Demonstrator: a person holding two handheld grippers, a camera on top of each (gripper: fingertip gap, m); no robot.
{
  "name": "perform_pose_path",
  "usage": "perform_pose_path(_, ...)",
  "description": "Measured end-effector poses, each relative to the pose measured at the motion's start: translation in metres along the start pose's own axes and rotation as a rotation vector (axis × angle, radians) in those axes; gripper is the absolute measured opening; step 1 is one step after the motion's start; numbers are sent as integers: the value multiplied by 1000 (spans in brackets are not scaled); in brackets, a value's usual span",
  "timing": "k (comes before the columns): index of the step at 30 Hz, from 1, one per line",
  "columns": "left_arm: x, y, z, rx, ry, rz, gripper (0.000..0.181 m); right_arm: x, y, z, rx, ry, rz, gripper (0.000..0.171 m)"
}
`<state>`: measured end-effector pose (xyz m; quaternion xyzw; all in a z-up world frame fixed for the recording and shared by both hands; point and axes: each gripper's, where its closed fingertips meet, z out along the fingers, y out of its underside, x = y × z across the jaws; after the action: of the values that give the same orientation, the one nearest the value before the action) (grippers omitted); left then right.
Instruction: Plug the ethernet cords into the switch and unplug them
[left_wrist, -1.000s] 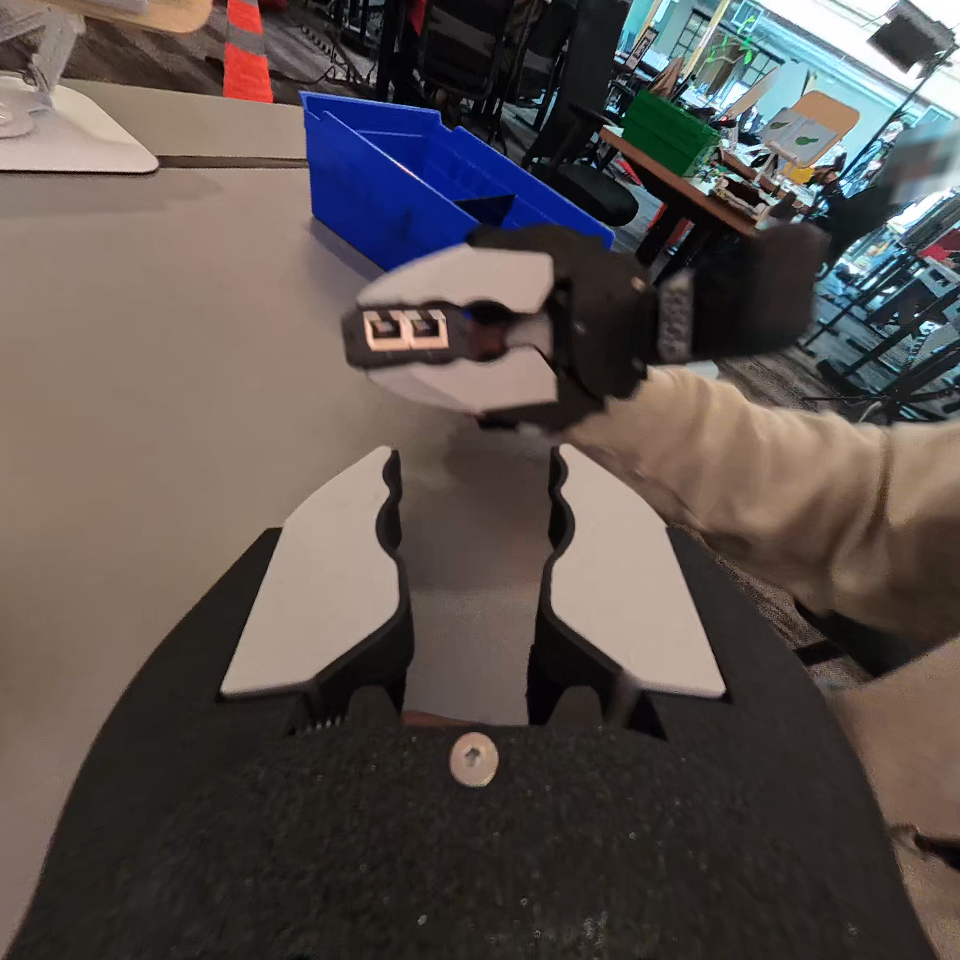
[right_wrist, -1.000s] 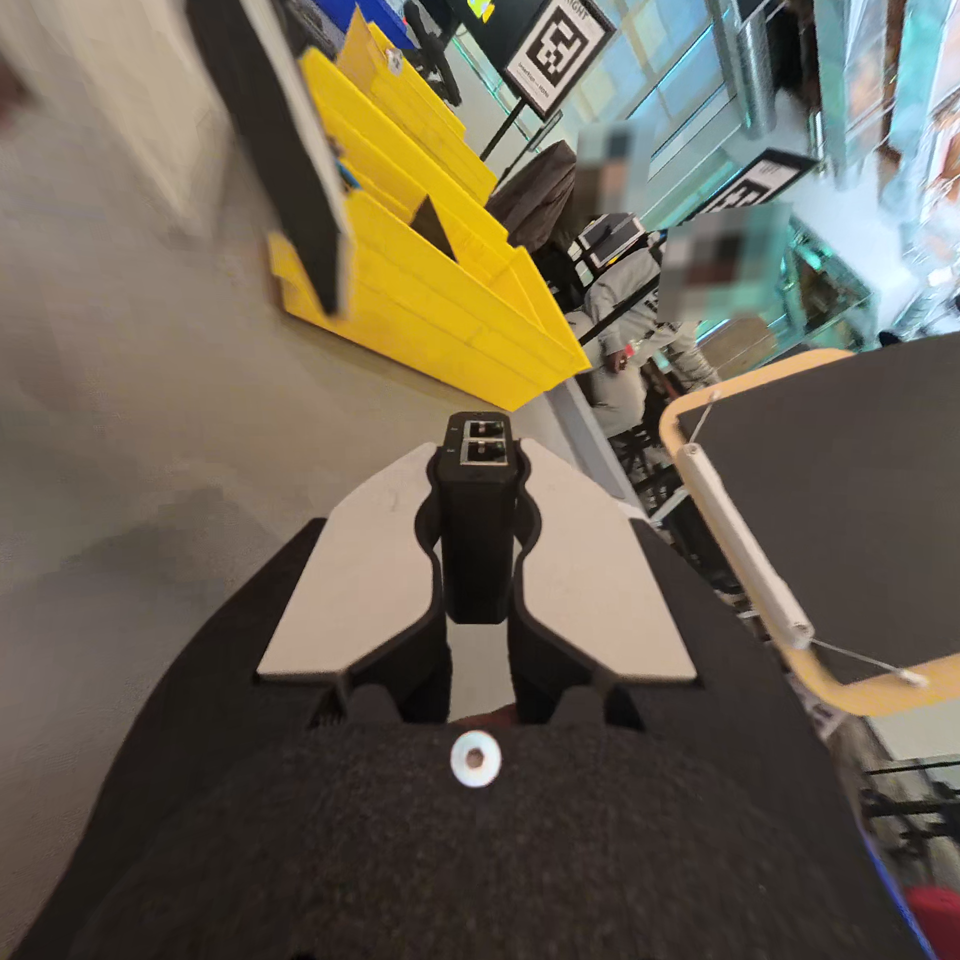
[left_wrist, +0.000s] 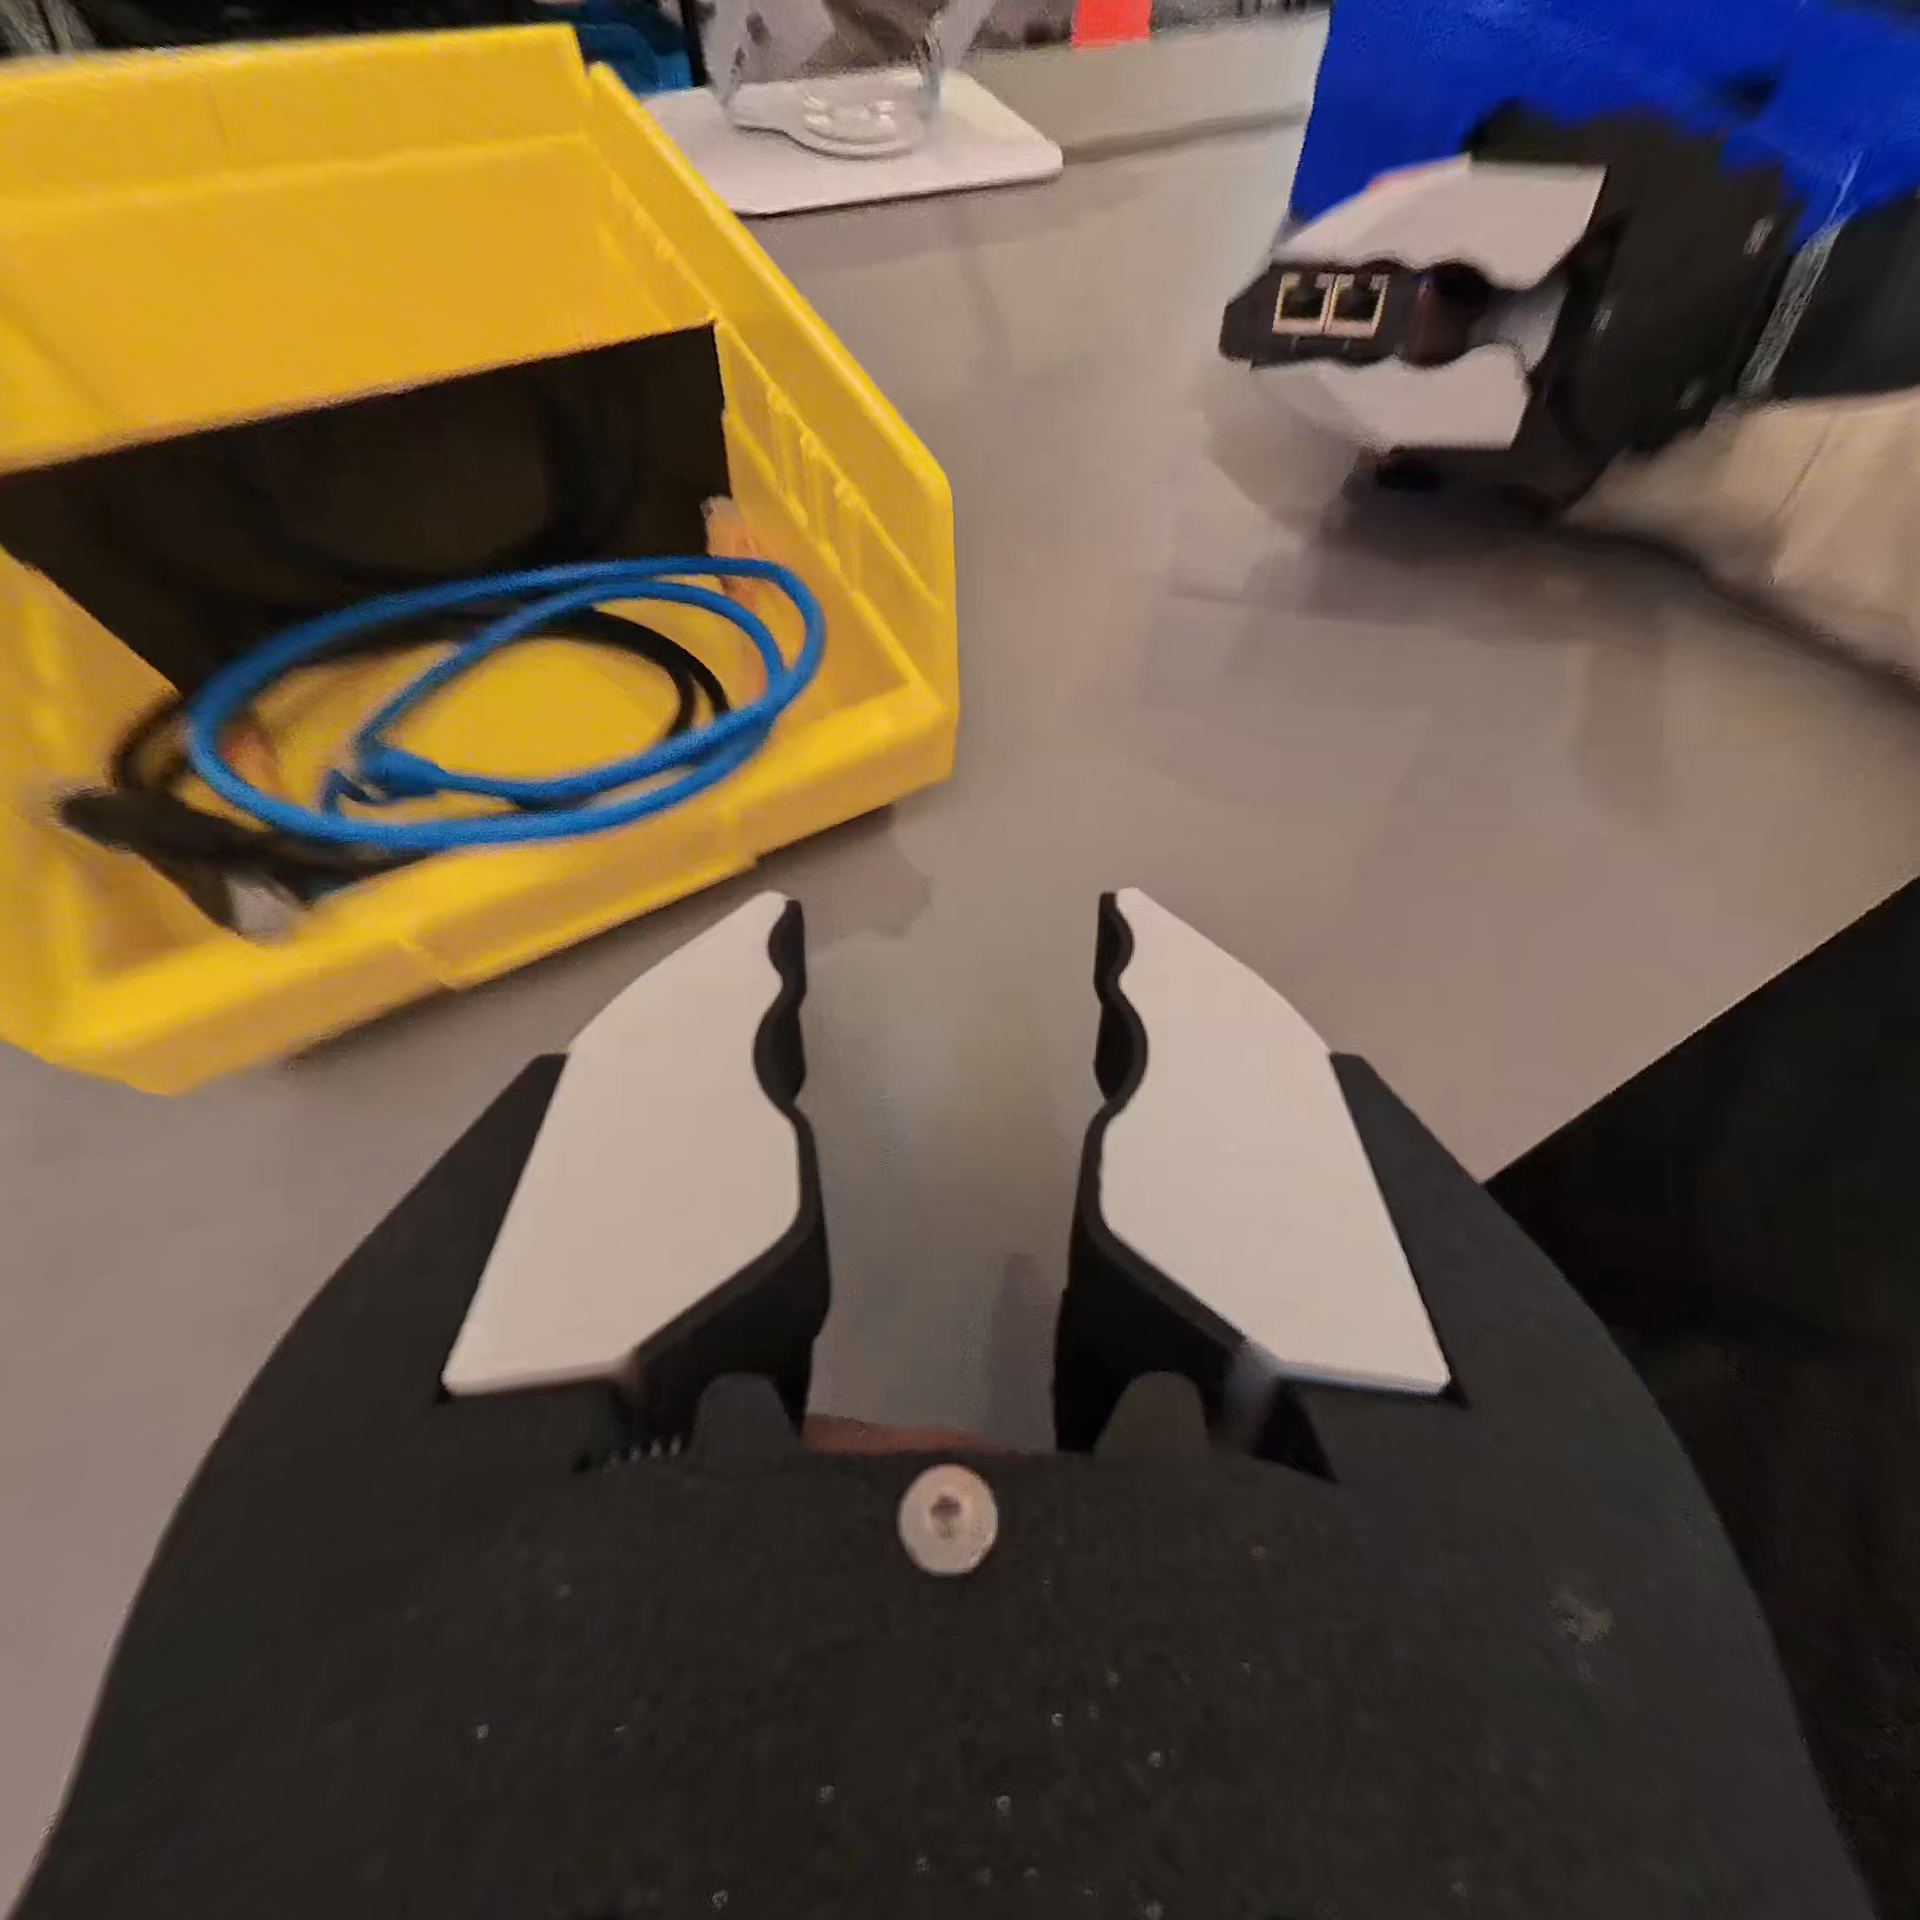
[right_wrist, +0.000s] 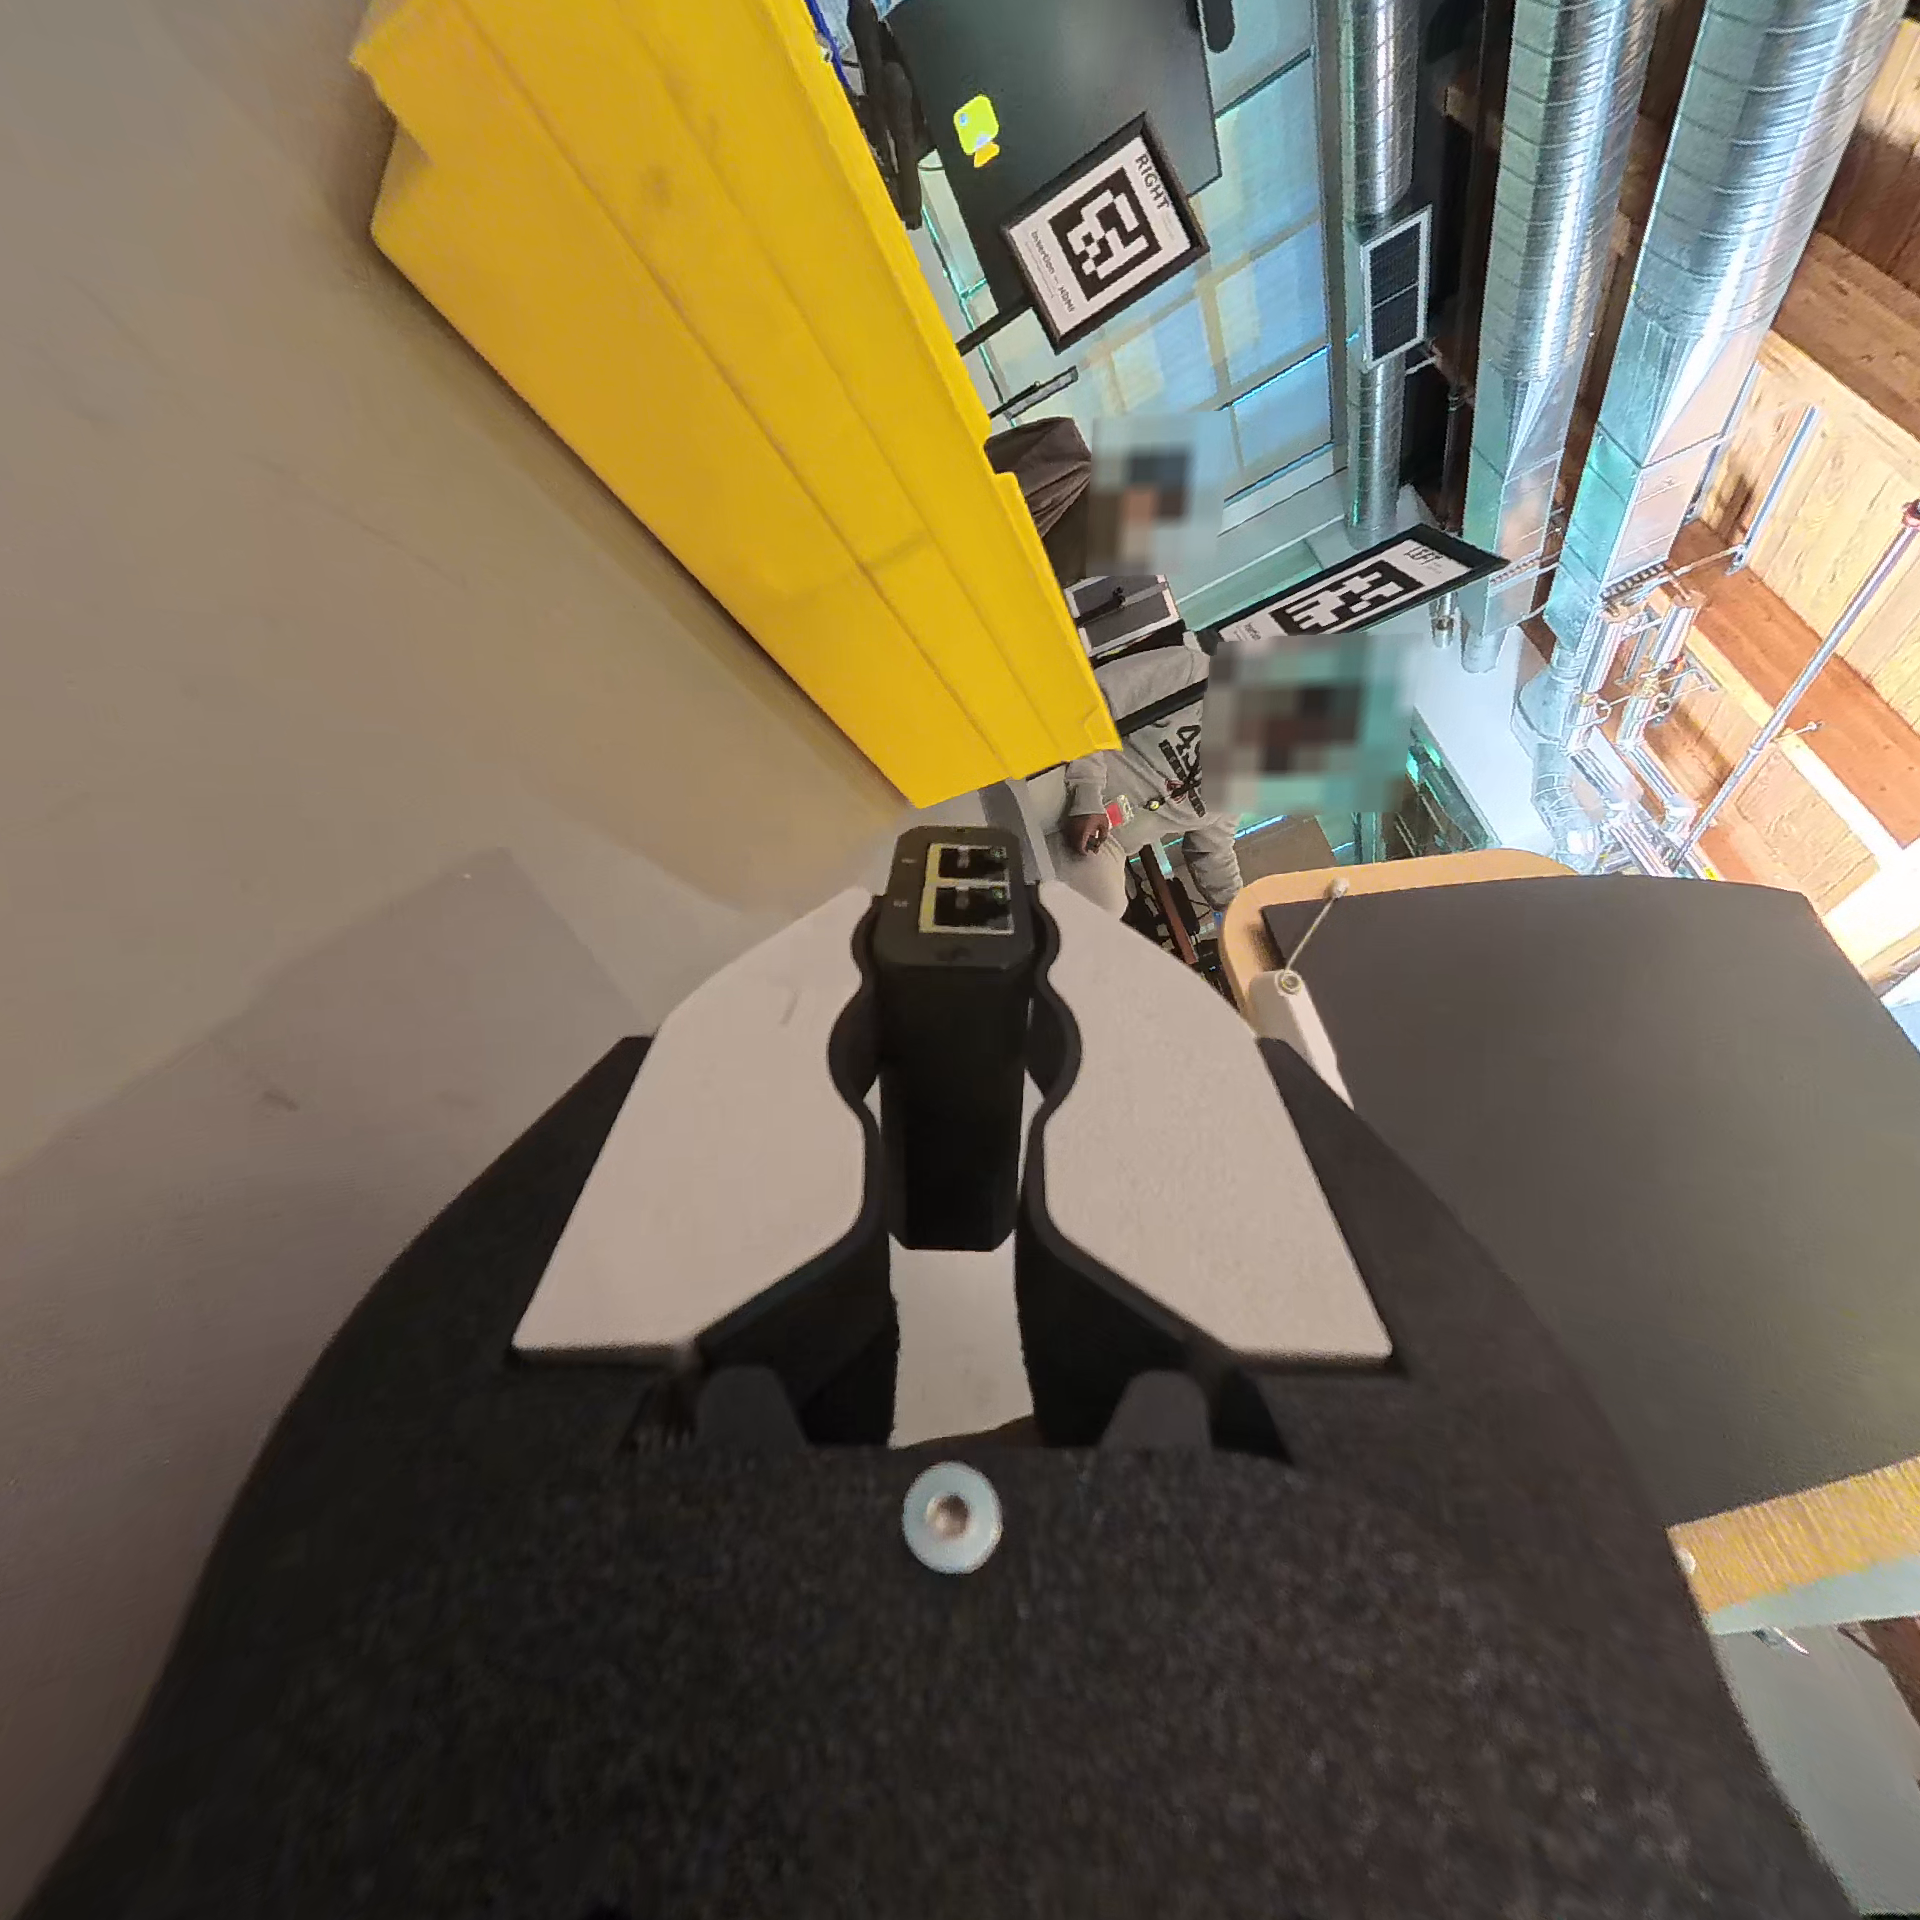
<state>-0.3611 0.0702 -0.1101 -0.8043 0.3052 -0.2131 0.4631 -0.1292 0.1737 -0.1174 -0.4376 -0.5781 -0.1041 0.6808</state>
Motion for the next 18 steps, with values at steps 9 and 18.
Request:
perform_pose_path(9,-50,-8,48,-376,98,458,46,2,4,0,-13,-12,36,24)
perform_pose_path(18,-74,-44,30,-320,-51,608,11,7,7,-1,-18,-6,74,24)
